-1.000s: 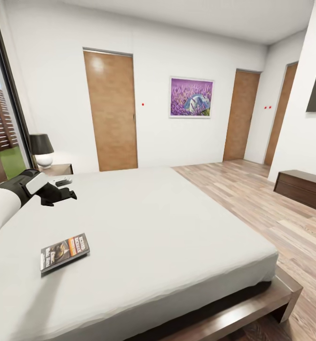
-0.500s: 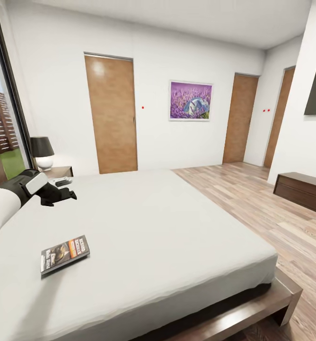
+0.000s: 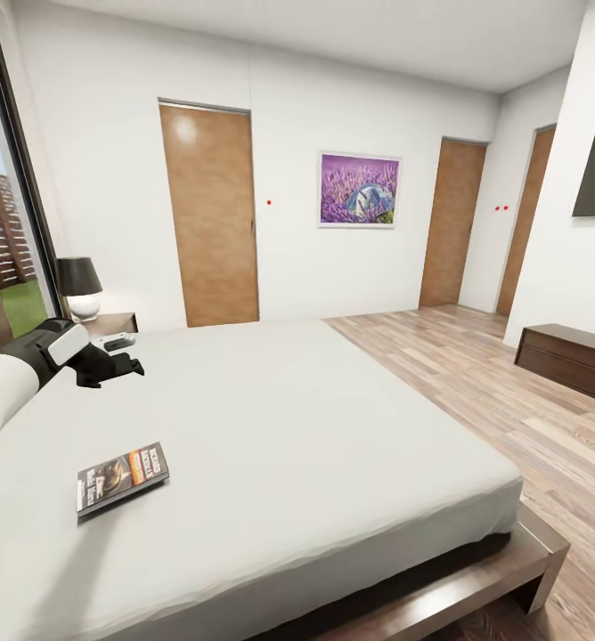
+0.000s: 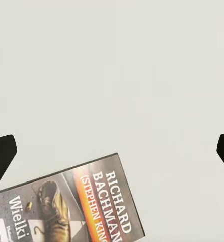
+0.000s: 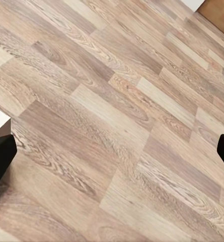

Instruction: In the bedroom, move the book from the bed onto either nightstand, and place the two sandals side by side next to the bed.

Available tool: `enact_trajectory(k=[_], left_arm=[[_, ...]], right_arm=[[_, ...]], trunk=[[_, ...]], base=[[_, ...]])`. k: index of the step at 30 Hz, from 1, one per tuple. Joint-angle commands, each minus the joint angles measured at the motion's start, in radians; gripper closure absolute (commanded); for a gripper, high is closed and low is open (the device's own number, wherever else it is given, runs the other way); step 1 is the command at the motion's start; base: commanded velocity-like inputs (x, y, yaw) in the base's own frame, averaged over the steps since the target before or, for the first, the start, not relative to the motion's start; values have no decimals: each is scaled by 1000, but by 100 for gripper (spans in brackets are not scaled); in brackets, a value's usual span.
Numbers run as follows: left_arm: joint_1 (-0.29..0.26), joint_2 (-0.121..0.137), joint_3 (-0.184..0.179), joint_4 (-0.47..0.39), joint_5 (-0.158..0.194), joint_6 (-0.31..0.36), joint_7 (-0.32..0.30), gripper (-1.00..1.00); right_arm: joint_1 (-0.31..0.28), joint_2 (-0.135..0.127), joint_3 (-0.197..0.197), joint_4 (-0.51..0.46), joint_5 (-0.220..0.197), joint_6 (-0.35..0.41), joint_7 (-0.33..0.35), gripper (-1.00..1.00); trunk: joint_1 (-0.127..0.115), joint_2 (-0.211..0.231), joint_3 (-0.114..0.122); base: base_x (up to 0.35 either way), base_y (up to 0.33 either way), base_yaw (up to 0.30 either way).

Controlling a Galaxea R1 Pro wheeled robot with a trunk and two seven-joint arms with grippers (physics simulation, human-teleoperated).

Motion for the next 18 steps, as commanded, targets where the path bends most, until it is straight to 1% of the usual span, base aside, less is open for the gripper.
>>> enact_trajectory(k=[1,15,18], left_arm=[[-1,1,-6,-2,9,3,5,-100],[-1,2,-6,-2,9,3,5,-100],[-1,1,-6,-2,8,12,5,-100]], right_arm=[[-1,0,1,-1,-1,4,-3,-100],[0,0,2,-2,0,4,-2,-100],[0,0,2,-2,0,4,-2,-100]], trunk=[[0,-1,-1],[0,-1,-1],[0,-1,-1]], base=[[0,0,0],[0,0,0],[0,0,0]])
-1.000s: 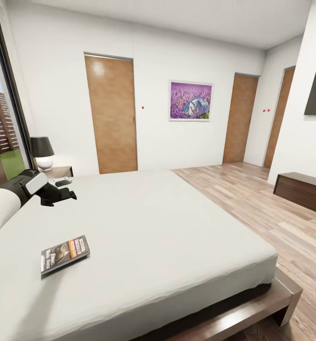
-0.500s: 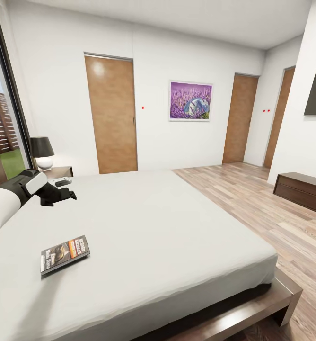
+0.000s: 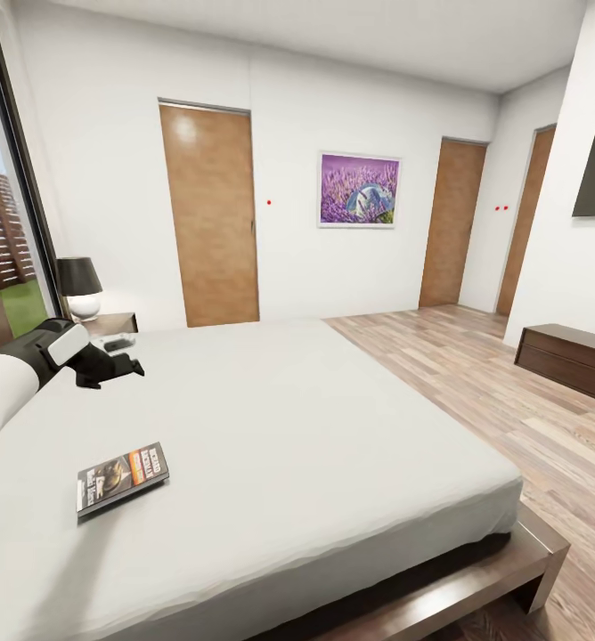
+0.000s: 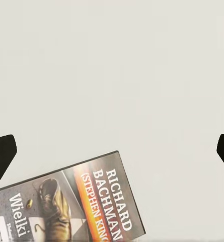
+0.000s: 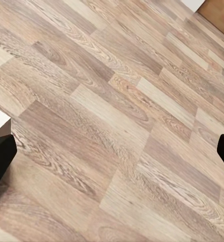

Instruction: In the bedroom, move the book from the bed onto either nightstand, and place the two sandals side by side next to the bed.

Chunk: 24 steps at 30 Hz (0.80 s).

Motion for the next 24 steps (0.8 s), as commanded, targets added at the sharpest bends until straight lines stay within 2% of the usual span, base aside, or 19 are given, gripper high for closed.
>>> enact_trajectory(k=[1,9,24], left_arm=[[-1,0,-6,-2,9,10,5,-100],[1,-2,-6,-4,9,70,4,-100],[1,-1,-6,-1,12,81,7,-100]], right_arm=[[-1,0,1,-1,-1,4,-3,-100],[7,0,1,-1,-1,4,-3,-100],[17,3,2,-1,-2,4,1,-100]], trunk=[[0,-1,-1],[0,-1,-1],[0,-1,-1]], base=[[0,0,0],[0,0,0],[0,0,0]])
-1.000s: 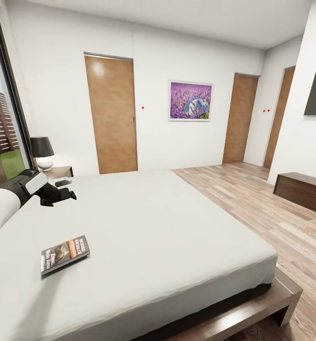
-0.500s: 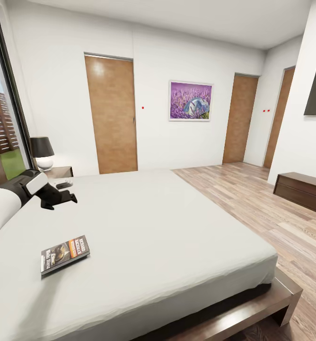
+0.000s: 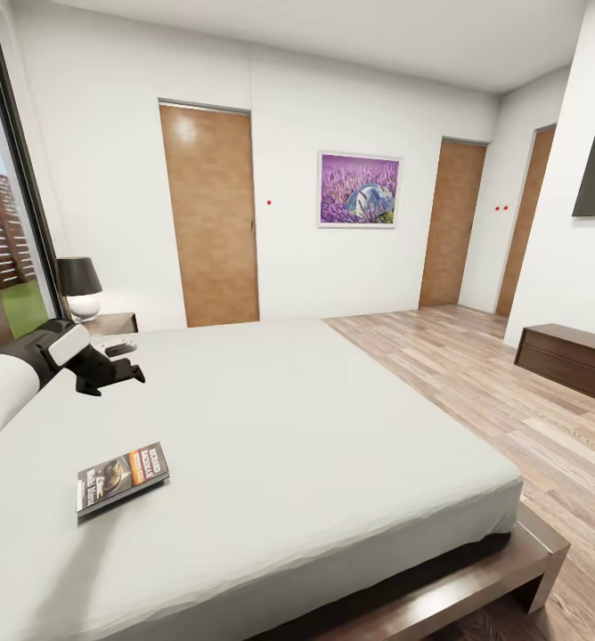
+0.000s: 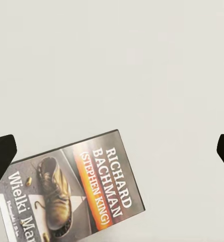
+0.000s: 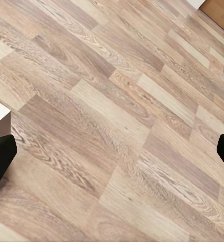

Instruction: In the bedroom, move the book from the bed onto either nightstand, and place the two sandals side by side next to the bed.

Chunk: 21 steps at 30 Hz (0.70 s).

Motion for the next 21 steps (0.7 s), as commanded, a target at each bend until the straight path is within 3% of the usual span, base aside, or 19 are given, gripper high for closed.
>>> enact_trajectory(k=[1,5,8,12,21], left_arm=[[-1,0,-6,-2,10,3,6,-100],[-1,-10,-6,-2,9,3,9,-100],[-1,-47,-6,0,11,2,19,-100],[-1,-73,-8,2,12,1,35,-100],[-1,-88,-5,7,13,-4,102,-100]], right_arm=[[-1,0,1,-1,-1,4,-3,-100],[0,0,0,-1,-1,4,-1,-100],[0,-1,-2,-1,-1,4,0,-100],[17,-1,-3,-1,-3,4,2,-100],[45,-1,0,-1,-8,4,3,-100]], trunk=[[0,-1,-1],[0,-1,-1],[0,-1,-1],[0,-1,-1],[0,-1,-1]], base=[[0,0,0],[0,0,0],[0,0,0],[0,0,0],[0,0,0]])
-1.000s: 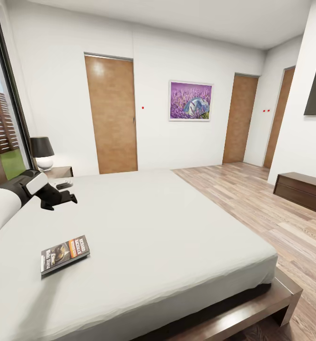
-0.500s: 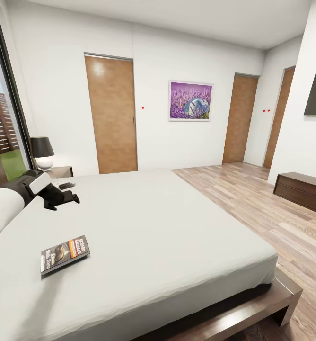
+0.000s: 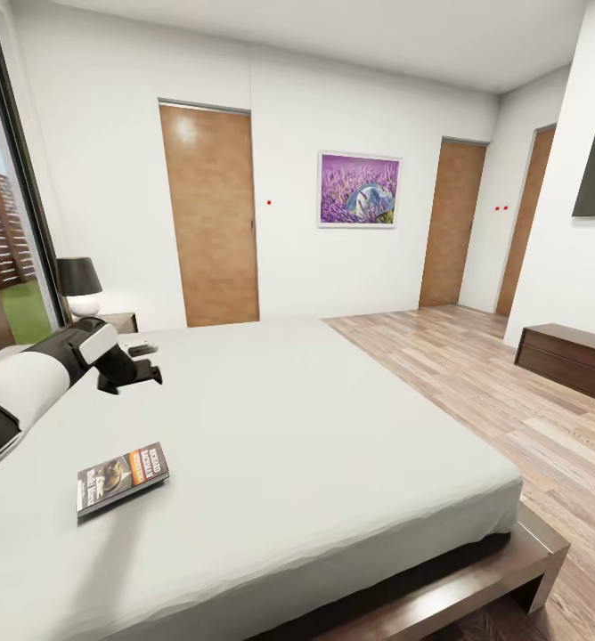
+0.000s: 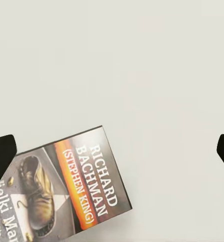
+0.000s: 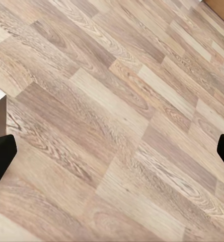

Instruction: In the bedroom, move the book from the bed onto either nightstand, and place the two sandals side by side next to the bed.

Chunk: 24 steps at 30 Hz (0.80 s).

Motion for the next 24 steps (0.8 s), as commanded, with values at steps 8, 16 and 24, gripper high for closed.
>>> enact_trajectory(k=[8,16,24], left_arm=[[0,0,-3,-2,11,0,36,-100],[0,-1,-5,-3,11,-11,55,-100],[0,-1,-3,-5,11,-33,88,-100]], right_arm=[[5,-1,-1,-1,1,4,-2,-100],[6,-1,0,-1,2,4,-1,-100],[6,0,2,-1,2,4,-1,-100]], trunk=[[0,0,-1],[0,0,-1],[0,0,-1]], base=[[0,0,0],[0,0,0],[0,0,0]])
